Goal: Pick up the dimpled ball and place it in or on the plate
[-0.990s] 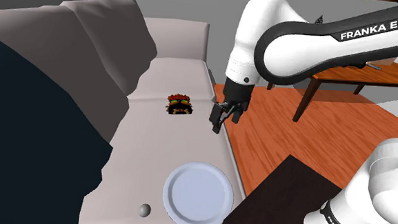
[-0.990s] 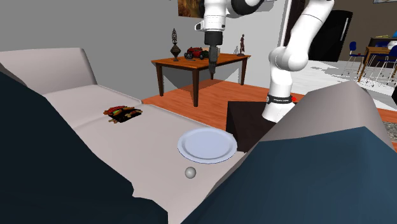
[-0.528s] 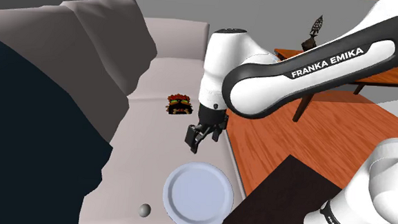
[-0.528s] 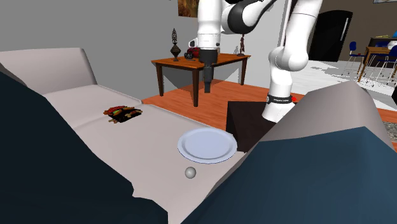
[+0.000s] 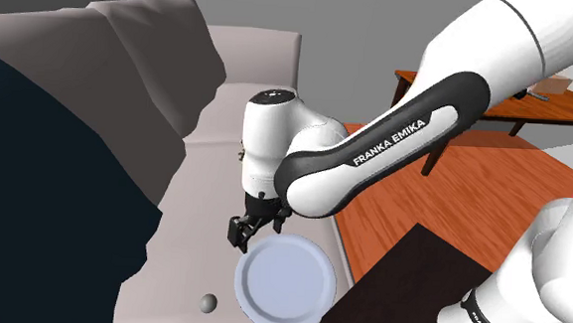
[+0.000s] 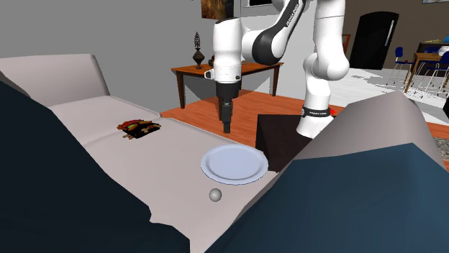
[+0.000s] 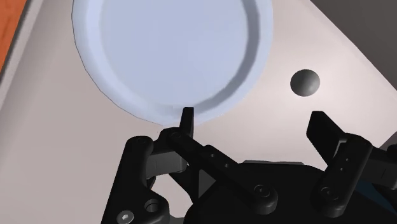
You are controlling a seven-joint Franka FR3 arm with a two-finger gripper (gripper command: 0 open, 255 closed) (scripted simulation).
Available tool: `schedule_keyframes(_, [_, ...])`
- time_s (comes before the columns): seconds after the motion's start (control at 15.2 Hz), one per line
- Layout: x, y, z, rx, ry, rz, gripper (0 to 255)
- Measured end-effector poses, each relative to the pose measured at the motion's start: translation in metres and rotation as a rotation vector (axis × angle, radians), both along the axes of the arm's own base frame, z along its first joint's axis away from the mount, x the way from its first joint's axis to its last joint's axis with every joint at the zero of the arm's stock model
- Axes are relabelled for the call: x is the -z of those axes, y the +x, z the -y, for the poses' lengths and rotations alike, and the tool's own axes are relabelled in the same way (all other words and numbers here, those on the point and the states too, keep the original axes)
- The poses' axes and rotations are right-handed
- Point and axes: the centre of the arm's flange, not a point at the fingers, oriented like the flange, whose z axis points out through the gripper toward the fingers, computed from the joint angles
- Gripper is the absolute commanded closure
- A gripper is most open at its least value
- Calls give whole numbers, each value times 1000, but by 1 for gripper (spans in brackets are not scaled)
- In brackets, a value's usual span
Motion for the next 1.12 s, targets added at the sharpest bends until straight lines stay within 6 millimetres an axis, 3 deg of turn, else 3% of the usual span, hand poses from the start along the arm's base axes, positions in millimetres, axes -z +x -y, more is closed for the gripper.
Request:
schedule_keyframes(0.2, [29,2,-28,5,-8,-8,0])
schedule_keyframes(0.79, [110,33,-112,30,-36,-30,0])
schedule_keyframes(0.92, [134,41,-126,34,-41,-35,0])
schedule_keyframes(1.12, [152,43,-137,37,-46,-38,0])
